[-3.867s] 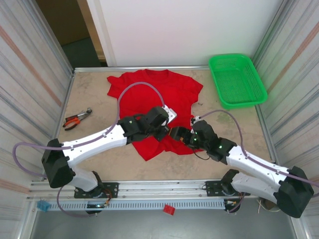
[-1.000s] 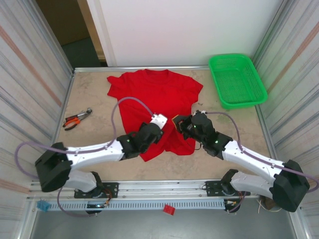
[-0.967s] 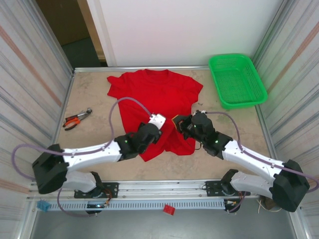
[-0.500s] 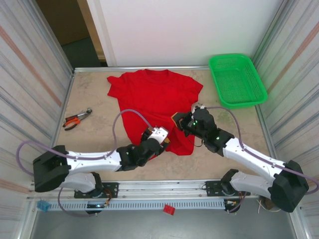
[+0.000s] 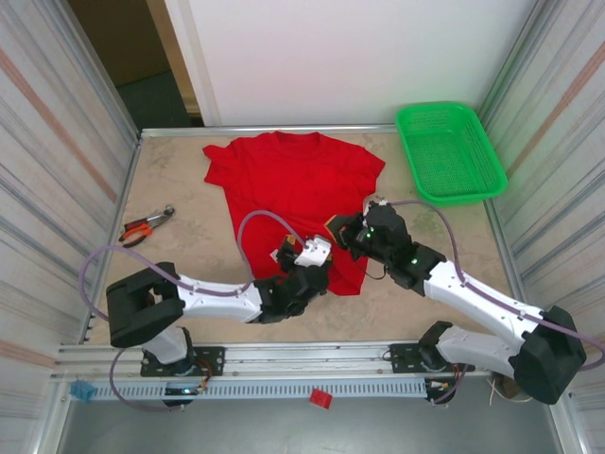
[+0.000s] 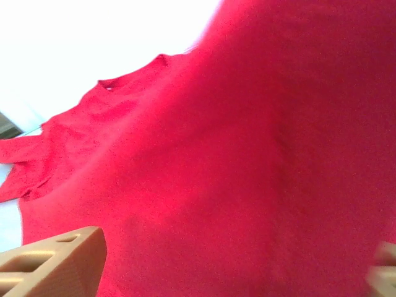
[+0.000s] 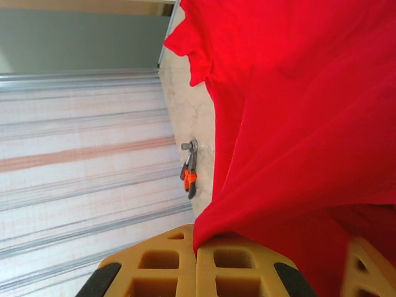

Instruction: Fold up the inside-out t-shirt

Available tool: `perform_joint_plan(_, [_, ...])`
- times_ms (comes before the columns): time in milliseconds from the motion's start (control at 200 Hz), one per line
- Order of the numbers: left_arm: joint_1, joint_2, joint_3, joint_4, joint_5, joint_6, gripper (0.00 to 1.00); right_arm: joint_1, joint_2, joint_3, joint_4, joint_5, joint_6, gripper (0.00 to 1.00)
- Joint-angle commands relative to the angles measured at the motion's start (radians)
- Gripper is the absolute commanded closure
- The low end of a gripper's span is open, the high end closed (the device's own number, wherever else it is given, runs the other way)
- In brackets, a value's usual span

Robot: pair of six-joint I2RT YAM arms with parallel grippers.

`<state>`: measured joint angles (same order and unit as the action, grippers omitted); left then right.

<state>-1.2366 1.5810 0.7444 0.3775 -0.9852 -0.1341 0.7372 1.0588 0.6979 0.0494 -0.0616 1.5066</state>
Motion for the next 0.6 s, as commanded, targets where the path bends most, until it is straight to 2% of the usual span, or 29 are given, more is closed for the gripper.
perform_joint_plan(0, [0.058, 0.004, 0.037, -0.044, -0.106, -0.069, 0.25, -0.006, -0.037, 0.010, -0.016, 0.000, -0.010, 1.00])
perform_joint_plan(90, [0.104, -0.012, 0.032, 0.008, -0.041, -0.014, 0.40, -0.005, -0.045, 0.003, -0.018, 0.000, -0.002, 1.00])
perform_joint_plan(240, [0.147, -0.078, 0.031, 0.039, 0.132, 0.136, 1.00, -0.006, -0.054, -0.009, -0.014, 0.003, 0.002, 1.00])
perform_joint_plan(286, [0.154, -0.117, 0.047, -0.016, 0.168, 0.149, 1.00, -0.008, -0.056, -0.013, -0.014, 0.003, -0.005, 1.00])
perform_joint_plan(301, [0.158, -0.131, 0.055, -0.046, 0.194, 0.149, 1.00, -0.011, -0.056, -0.014, -0.013, 0.000, -0.010, 0.94])
perform_joint_plan(336, [0.172, -0.169, 0.082, -0.137, 0.259, 0.138, 1.00, -0.020, -0.057, -0.016, -0.015, -0.007, -0.027, 0.72])
perform_joint_plan(356, [0.181, -0.189, 0.107, -0.199, 0.294, 0.123, 1.00, -0.026, -0.063, -0.018, -0.018, -0.013, -0.042, 0.63])
perform_joint_plan(411, [0.210, -0.225, 0.180, -0.369, 0.373, 0.076, 1.00, -0.032, -0.106, -0.030, -0.041, -0.005, -0.093, 0.52])
perform_joint_plan(531, [0.247, -0.258, 0.313, -0.620, 0.460, 0.030, 1.00, -0.014, -0.250, -0.115, -0.064, -0.015, -0.222, 0.50])
perform_joint_plan(596, [0.253, -0.270, 0.359, -0.697, 0.482, 0.019, 1.00, 0.014, -0.344, -0.167, -0.079, -0.018, -0.282, 0.55])
